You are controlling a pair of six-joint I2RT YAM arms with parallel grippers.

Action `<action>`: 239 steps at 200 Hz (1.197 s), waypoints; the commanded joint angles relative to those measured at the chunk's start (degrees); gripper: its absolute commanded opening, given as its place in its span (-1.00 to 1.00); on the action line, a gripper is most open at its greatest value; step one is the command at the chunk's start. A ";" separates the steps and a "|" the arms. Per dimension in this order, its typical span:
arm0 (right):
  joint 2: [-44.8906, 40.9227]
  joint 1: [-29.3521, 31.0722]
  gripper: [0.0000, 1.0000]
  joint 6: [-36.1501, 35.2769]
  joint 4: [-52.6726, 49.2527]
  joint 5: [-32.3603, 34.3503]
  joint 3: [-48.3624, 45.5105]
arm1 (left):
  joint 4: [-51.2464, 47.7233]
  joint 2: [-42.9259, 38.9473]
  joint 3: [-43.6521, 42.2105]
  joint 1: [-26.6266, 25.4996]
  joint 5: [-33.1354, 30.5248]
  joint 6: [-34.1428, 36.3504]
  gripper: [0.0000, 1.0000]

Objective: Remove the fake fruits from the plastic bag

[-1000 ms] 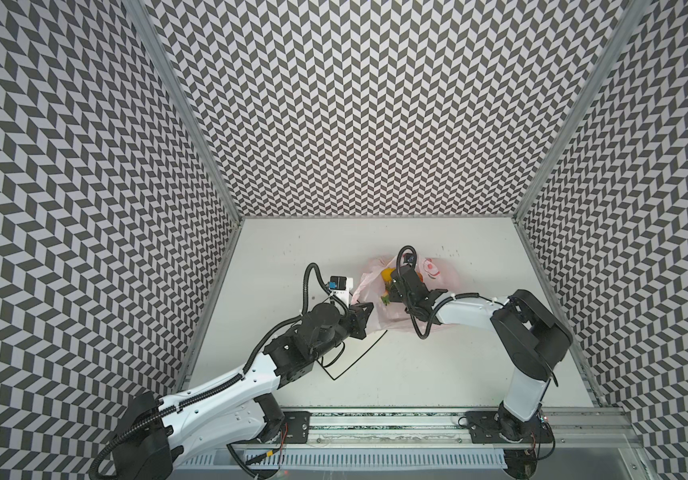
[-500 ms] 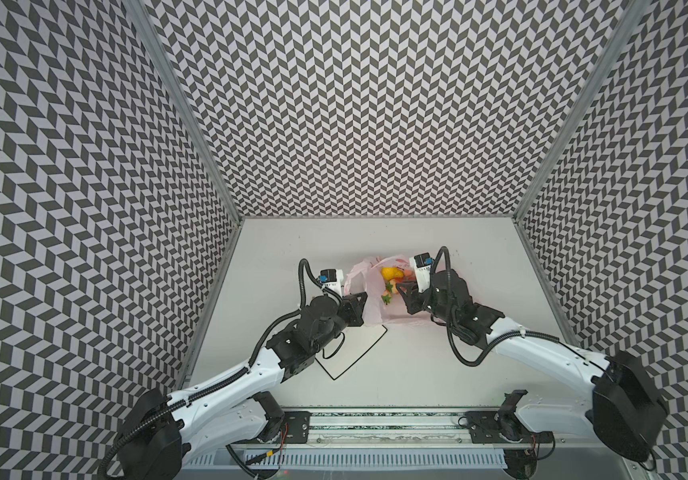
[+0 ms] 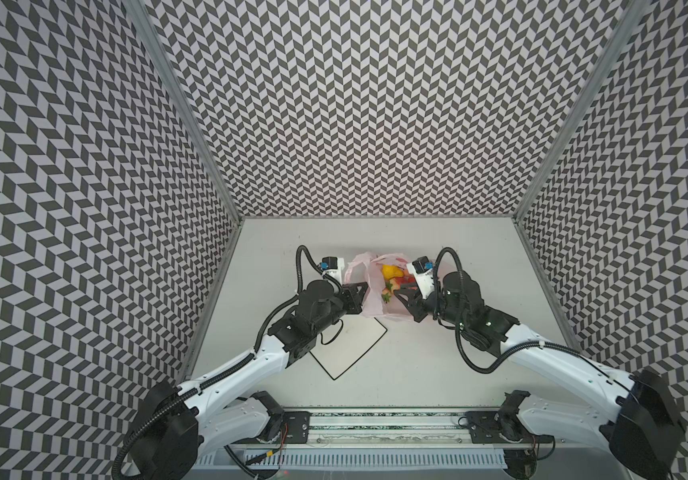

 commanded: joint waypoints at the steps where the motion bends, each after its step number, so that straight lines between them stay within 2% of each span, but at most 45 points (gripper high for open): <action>1: 6.66 0.10 -0.43 5.61 0.96 7.67 2.70 | -1.40 -3.19 -2.48 -0.96 2.15 0.37 -1.00; 14: 10.61 0.43 -0.35 5.66 2.09 8.98 4.22 | -1.74 -4.60 -3.68 -1.59 2.06 0.04 -1.00; 24: 12.19 0.91 -0.25 2.70 3.86 9.33 4.48 | -2.17 -5.31 -4.28 -1.72 1.61 -0.16 -1.00; 50: 10.25 1.17 -0.02 -12.46 6.70 7.85 2.88 | -3.38 -6.22 -4.11 -1.63 -0.77 0.33 -1.00; 80: 8.13 1.15 0.29 -33.22 -2.08 10.23 4.48 | -4.49 -5.34 -2.59 -1.67 -0.67 2.02 -1.00; 97: 6.86 1.15 0.41 -37.95 -5.16 15.43 4.88 | -4.42 -5.47 -3.62 -1.72 -0.50 2.12 -1.00; 110: 4.36 1.31 0.46 -40.31 -6.98 15.70 5.51 | -4.13 -5.87 -4.43 -1.76 -0.53 2.27 -1.00; 119: 2.29 1.45 0.50 -40.92 -8.68 13.73 6.64 | -3.97 -6.16 -4.71 -1.72 -0.35 2.50 -1.00; 132: -0.98 1.50 0.64 -41.71 -10.89 7.33 7.94 | -3.87 -6.13 -4.81 -1.72 -0.01 3.11 -1.00; 151: -5.50 1.67 0.65 -39.87 -13.68 -0.50 9.31 | -3.61 -5.79 -4.51 -1.71 0.28 3.85 -1.00; 199: -12.01 1.67 0.64 -23.47 -17.43 -11.06 14.54 | -1.93 -5.12 -4.29 -1.72 0.63 4.05 -1.00; 222: -11.62 1.67 0.58 -15.88 -17.12 -17.57 16.56 | -1.65 -4.92 -4.19 -1.73 0.83 4.21 -1.00; 239: -10.60 2.05 0.37 -14.97 -17.12 -19.13 17.10 | -1.82 -4.89 -4.00 -1.78 0.77 4.22 -1.00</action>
